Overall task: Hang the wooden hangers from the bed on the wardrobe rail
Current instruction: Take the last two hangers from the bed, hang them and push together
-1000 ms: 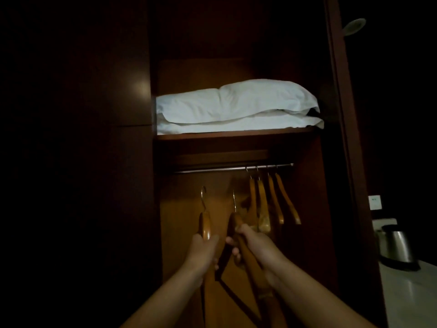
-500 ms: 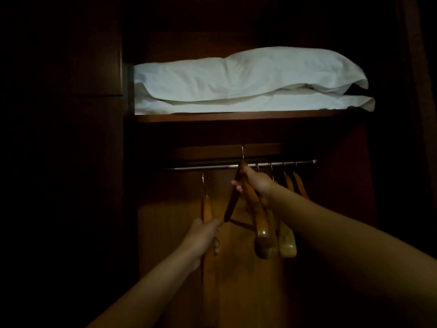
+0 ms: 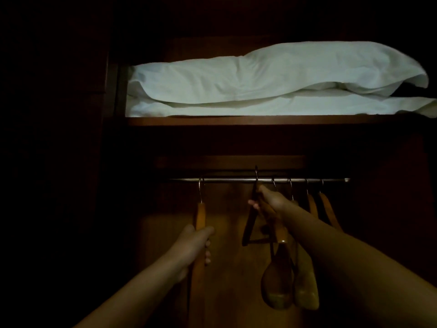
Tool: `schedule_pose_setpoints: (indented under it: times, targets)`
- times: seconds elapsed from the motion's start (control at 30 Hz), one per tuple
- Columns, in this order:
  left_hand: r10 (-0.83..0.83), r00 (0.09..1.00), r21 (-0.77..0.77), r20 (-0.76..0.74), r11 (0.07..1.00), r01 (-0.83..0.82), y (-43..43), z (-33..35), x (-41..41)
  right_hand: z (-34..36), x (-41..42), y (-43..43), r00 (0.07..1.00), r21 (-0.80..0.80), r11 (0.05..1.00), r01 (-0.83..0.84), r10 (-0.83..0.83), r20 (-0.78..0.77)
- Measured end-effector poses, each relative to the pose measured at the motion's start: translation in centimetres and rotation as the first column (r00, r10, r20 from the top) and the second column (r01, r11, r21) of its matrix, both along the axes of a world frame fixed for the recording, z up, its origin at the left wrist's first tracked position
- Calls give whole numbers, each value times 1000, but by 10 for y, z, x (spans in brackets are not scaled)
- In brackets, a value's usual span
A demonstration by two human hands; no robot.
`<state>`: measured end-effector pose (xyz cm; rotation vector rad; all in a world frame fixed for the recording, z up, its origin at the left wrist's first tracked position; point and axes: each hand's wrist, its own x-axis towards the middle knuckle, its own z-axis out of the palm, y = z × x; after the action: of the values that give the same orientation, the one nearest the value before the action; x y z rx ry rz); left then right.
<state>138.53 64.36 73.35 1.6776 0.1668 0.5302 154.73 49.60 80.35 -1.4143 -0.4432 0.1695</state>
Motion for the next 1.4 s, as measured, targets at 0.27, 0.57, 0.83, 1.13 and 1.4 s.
schedule_pose_setpoints:
  times: [0.27,0.57,0.83,1.13,1.4]
  targets:
    - [9,1000,37,-8,999,-9,-6,0,25,-33,2,8,999,21,999,-29,30,-44]
    - [61,998,255,-22,966,-54,-33,62,71,-36,-28,-17,999,-147,989,-13,18,32]
    - [157,984,288,-80,949,-128,-33,81,128,-54,-47,-41,996,-145,985,-93,91,-19]
    - [161,975,438,-156,895,-77,-16,75,148,-54,-67,-69,994,-82,992,-91,86,-66]
    - [102,971,434,-214,901,1,-9,56,157,-55,-63,-77,992,-17,993,-117,115,-58]
